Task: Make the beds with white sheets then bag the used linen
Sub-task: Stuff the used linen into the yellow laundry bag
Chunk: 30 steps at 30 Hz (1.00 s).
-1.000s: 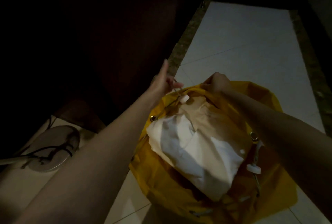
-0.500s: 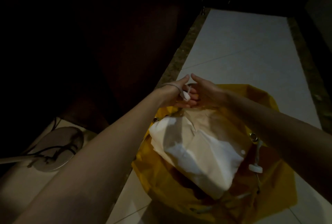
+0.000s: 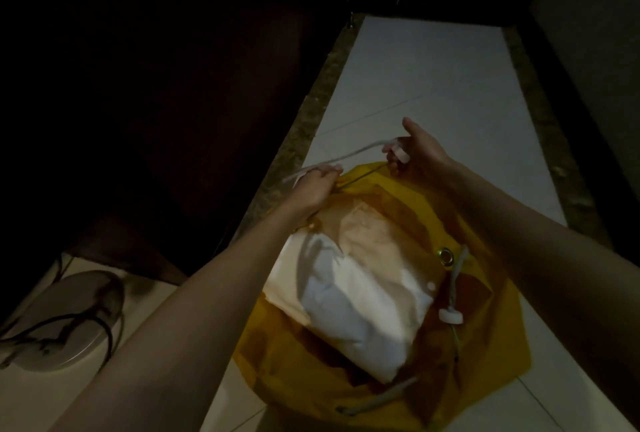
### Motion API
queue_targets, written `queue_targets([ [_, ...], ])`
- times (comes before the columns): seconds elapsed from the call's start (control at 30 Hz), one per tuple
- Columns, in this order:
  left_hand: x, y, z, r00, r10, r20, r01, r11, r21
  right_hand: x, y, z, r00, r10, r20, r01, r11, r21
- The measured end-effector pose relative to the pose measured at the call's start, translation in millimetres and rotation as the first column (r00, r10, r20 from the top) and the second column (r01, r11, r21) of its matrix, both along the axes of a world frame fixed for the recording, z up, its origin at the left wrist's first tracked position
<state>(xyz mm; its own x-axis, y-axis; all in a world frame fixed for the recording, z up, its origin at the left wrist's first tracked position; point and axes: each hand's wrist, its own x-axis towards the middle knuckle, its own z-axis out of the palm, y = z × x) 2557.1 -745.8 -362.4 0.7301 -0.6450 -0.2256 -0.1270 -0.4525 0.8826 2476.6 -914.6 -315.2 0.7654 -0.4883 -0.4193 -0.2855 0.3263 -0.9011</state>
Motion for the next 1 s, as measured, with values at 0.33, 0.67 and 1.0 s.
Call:
queue_targets([
  [0.33,-3.4,-33.4,-28.1,0.984,0.176,0.034,-0.176,0.984,0.001,-33.7,-34.7,-27.7,0.967,0.060,-0.247,-0.148,0.922,-0.357],
  [0.67,-3.1,2.3,-13.0,0.972,0.127,-0.196,-0.141,0.988,-0.060,-67.1,-5.4,-67.5,0.663,0.117,-0.739,-0.748,0.073,-0.660],
  [1.0,-24.9,-18.9,20.7,0.987,-0.064,-0.149,0.032,0.979,-0.203,-48.4,-22.6,20.6,0.825,0.338,-0.453,-0.536,0.211,-0.817],
])
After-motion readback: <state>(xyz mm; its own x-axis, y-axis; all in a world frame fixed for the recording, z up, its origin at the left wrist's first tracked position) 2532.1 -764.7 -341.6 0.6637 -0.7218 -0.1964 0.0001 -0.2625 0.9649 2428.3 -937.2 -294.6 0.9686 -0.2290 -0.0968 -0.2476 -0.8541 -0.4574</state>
